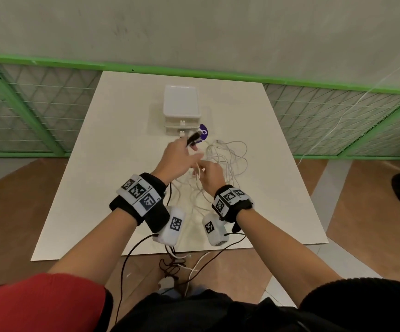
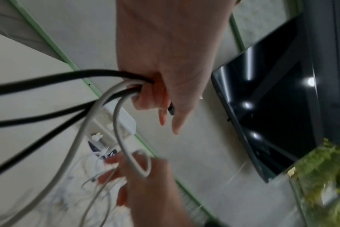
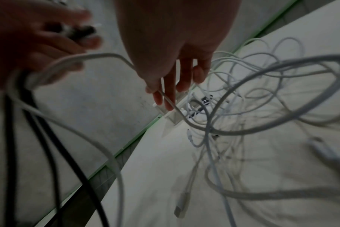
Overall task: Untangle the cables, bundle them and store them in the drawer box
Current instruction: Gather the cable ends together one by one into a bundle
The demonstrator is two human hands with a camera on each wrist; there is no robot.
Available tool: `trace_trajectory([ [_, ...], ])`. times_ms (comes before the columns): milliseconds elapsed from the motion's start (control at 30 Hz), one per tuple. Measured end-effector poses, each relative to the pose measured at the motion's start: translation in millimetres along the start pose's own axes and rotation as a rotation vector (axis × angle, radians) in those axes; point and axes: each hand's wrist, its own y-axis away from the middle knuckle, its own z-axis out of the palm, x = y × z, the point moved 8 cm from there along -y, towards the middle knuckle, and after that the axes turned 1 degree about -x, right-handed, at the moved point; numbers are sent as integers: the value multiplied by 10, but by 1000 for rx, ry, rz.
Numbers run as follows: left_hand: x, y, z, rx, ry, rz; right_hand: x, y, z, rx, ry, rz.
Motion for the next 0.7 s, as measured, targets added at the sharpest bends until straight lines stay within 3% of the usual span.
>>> trace_trajectory([
  [100, -115, 19, 211, -64, -164, -63, -104, -18, -47, -5, 20, -30],
  [200, -84, 19, 223, -38, -220, -120, -145, 25, -65, 4, 33, -60],
  [300, -98, 23, 218, -56, -271, -168, -168, 78, -147, 78, -102, -76],
  [467, -59, 27, 185, -73, -382, -130, -212, 159, -211, 128, -249, -57],
  [567, -41, -10, 132, -38, -313, -111, -124, 213, -194, 163, -358, -23],
  [700, -21, 24, 99, 27, -110, -97, -97, 187, -214, 191, -337, -55],
])
